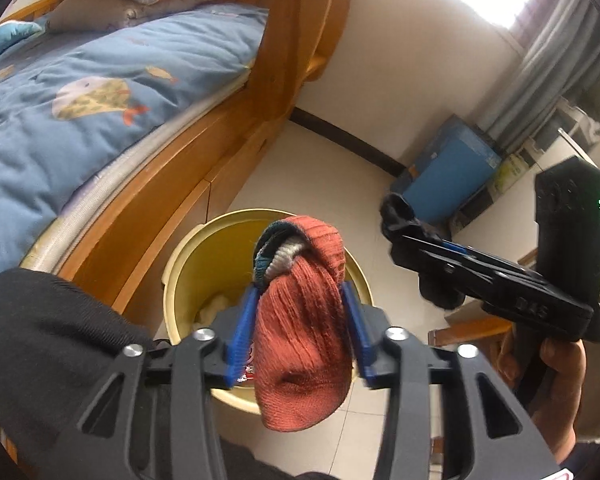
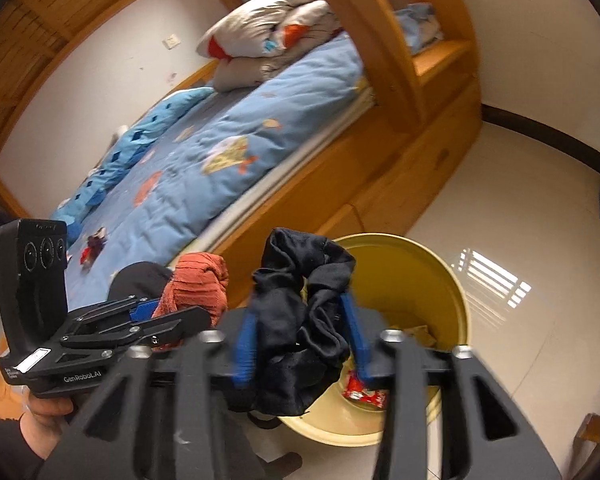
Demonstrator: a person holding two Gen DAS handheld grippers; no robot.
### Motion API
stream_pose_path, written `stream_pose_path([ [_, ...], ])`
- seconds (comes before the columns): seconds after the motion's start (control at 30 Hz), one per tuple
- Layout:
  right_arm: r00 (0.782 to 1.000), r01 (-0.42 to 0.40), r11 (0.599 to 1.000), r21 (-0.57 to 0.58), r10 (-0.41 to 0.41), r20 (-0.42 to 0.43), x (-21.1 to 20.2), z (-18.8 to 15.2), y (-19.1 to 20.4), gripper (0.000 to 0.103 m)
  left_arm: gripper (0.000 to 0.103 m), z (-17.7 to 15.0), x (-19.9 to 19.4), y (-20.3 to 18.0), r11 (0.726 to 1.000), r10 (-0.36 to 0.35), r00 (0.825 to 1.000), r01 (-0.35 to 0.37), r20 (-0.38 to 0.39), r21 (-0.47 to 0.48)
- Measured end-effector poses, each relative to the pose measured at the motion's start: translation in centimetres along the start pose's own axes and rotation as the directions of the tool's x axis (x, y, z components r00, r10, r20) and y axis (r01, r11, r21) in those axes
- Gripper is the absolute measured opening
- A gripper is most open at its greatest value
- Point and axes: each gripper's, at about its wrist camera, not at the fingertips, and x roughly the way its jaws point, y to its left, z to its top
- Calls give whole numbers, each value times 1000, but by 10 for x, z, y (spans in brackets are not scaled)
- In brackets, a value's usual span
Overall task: Collect trash
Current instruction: 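Open both grippers to drop the sock and black cloth into the bucket, then move both grippers back over the red and maroon cloths on the bed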
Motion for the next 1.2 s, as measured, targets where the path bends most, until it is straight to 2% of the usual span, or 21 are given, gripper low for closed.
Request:
stream_pose_path([
  [0.03, 1000, 11, 1000, 7, -11, 4, 0, 0, -4, 57, 82, 1, 5, 1, 1000, 6, 1000, -6, -7, -7],
  [0.07, 1000, 12, 1000, 14, -12, 3, 1, 0, -7, 59, 84, 1, 8, 3, 1000, 15, 1000, -15, -6, -14],
  [0.2, 1000, 24, 999, 36, -24, -6, 4, -4, -17, 59, 84, 1, 18, 12, 999, 26, 999, -27, -35, -22],
  [0.33, 999, 32, 998, 47, -31, -20, 9, -5, -19, 59, 84, -2, 14, 19, 999, 32, 999, -33, -26, -22],
  [0.5, 1000, 21, 999, 39, -21, -19, 10, -2, -13, 59, 84, 0, 0, 18, 999, 52, 999, -52, 17, 8],
  [0.73, 999, -42, 999, -30, 42, 3, 14, 13, 21, 59, 84, 6, -38, 38, 995, 96, 989, -91, 112, -43],
  [0.87, 994, -107, 991, -75, 107, -2, 25, 22, 49, 59, 87, 7, -66, 57, 985, 166, 973, -156, 158, -74],
  [0.97, 988, -154, 981, -119, 153, -19, 38, 28, 77, 60, 92, 2, -93, 77, 967, 248, 949, -232, 197, -102],
  [1.2, 964, -267, 931, -247, 253, -89, 73, 36, 155, 61, 92, -12, -140, 119, 923, 375, 896, -338, 237, -182],
])
